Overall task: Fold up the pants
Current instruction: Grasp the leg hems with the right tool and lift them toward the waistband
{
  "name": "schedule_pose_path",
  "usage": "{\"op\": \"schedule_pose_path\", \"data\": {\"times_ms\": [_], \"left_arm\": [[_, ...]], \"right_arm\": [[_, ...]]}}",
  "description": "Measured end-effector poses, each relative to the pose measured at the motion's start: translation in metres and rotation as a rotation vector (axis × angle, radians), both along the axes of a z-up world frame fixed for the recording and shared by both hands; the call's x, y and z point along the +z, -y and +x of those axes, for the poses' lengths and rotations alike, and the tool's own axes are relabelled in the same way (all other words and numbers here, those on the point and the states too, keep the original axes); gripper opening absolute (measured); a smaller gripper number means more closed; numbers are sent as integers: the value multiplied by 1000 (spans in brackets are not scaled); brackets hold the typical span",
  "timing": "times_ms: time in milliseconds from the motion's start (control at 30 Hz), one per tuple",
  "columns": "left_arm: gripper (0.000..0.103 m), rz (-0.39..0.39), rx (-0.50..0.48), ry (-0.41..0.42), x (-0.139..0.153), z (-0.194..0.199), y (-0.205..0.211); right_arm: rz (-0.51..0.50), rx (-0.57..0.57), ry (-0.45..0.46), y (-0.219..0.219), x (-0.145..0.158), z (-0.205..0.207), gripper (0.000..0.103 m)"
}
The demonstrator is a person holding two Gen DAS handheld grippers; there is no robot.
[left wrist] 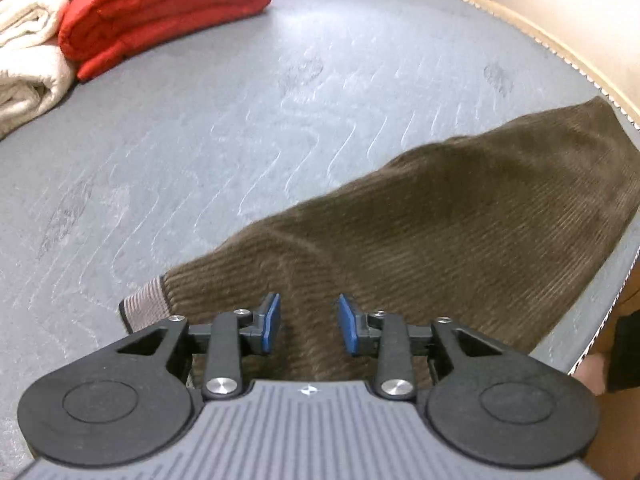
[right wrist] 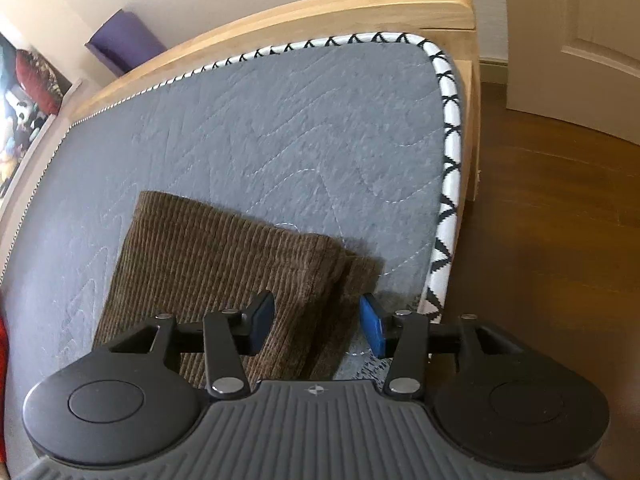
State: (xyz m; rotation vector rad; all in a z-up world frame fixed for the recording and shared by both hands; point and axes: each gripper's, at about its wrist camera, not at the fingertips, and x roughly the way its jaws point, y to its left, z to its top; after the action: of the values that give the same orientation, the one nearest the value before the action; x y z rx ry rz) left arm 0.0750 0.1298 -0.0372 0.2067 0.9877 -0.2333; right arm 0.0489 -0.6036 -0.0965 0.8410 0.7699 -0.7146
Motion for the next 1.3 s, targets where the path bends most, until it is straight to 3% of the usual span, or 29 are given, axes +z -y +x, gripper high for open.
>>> {"op": "schedule_pose_path", "data": {"times_ms": [167, 200, 233, 267, 333, 500, 600, 667, 800, 900, 967, 1000, 1100, 1167, 1300], "left_arm": [[36, 2, -11, 28, 3, 4, 9], [36, 3, -12, 26, 3, 5, 11], [36, 7, -12, 26, -3, 9, 10], [36, 9, -12, 27, -2, 8, 10], [36, 9, -11, 25, -2, 9, 11], [36, -15, -4, 40, 4, 8, 9], [36, -28, 6, 49, 9, 7, 7], [36, -34, 10, 54, 12, 6, 5], [36, -51, 13, 78, 20, -1, -2], [36, -65, 29, 85, 24, -5, -9], [36, -73, 39, 83, 26, -7, -14], [36, -75, 42, 81, 26, -8, -15], [36, -86, 43, 72, 27, -9, -18], [36, -96, 44, 72, 29, -10, -18], [38, -118, 42, 73, 33, -10, -18]], "right_arm": [[-9, -12, -23, -1, -5, 6, 49], [-27, -8, -28, -3, -3, 7, 45], [-46, -5, -29, -4, -1, 9, 31], [-71, 4, -28, -7, 1, 10, 23], [-114, 39, -26, -9, 7, 14, 19], [-234, 52, -5, -35, 42, 20, 18], [-403, 145, 66, -81, 85, 32, 17], [-543, 252, 109, -127, 114, 40, 17], [-881, 603, 272, -282, 164, 30, 17], [-1010, 919, 388, -399, 160, -2, 18], [-993, 1149, 401, -466, 136, -21, 19], [-952, 1286, 367, -498, 117, -28, 19], [-846, 1640, 145, -573, 40, -50, 21], [-756, 1783, 31, -596, 10, -67, 21], [-668, 1944, 47, -602, 25, -95, 24]]}}
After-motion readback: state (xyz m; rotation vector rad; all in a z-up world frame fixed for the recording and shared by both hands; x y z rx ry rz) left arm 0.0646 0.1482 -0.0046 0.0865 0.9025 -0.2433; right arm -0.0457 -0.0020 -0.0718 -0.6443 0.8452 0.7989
